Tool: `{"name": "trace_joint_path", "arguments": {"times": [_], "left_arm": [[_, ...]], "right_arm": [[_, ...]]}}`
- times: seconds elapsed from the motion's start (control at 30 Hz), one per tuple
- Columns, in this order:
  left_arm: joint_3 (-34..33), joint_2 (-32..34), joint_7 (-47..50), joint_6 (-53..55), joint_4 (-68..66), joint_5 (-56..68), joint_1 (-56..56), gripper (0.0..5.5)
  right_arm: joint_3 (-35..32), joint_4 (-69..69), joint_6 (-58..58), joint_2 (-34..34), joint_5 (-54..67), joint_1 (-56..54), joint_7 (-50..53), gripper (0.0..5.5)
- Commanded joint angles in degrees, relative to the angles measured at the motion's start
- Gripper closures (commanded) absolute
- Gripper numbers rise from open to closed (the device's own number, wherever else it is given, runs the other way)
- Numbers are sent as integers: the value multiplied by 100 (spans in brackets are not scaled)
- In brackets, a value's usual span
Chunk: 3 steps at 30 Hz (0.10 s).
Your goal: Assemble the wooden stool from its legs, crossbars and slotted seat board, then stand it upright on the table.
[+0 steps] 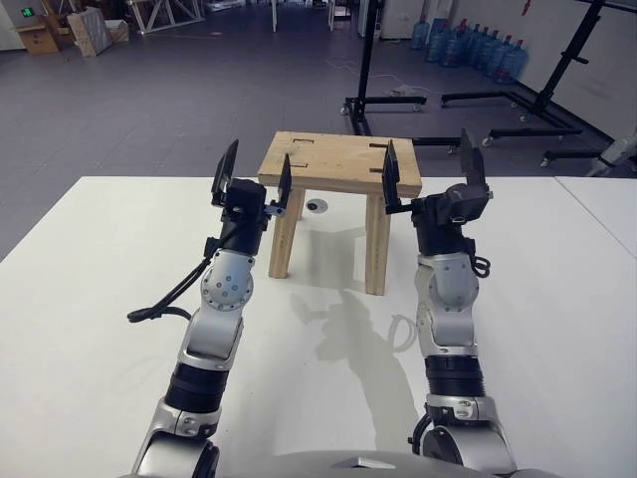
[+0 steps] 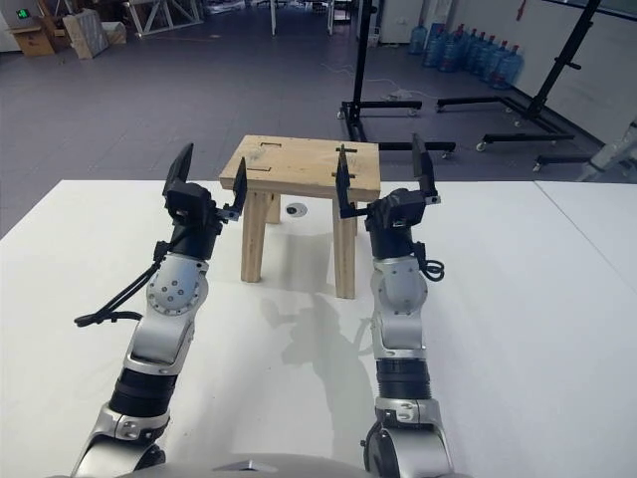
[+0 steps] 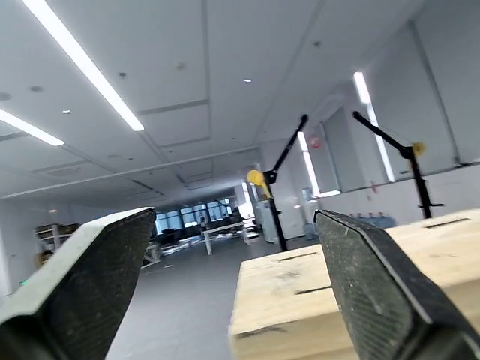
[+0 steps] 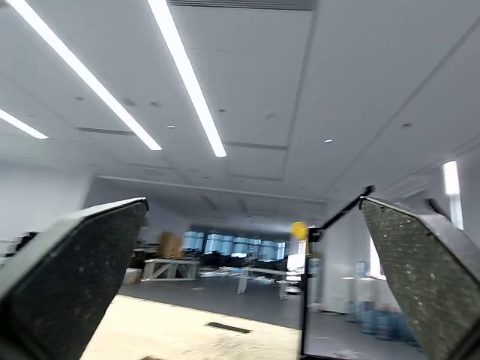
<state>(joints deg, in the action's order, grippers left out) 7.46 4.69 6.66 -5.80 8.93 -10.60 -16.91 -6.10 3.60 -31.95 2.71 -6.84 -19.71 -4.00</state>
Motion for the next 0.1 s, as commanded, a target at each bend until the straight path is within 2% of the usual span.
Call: {"name": "trace_joint_path", "arguments": {"times": [0.03,0.1], "left_arm": [[-132,-82,137,-186,-274,-107,-184,162],[-168,-124,130,-234,-338,-83,-186,162]], "right_arm": [[70,310,-129,-83,-225,-191,350,31],[103,399,-141,-111,-224,-221,432,31]]}}
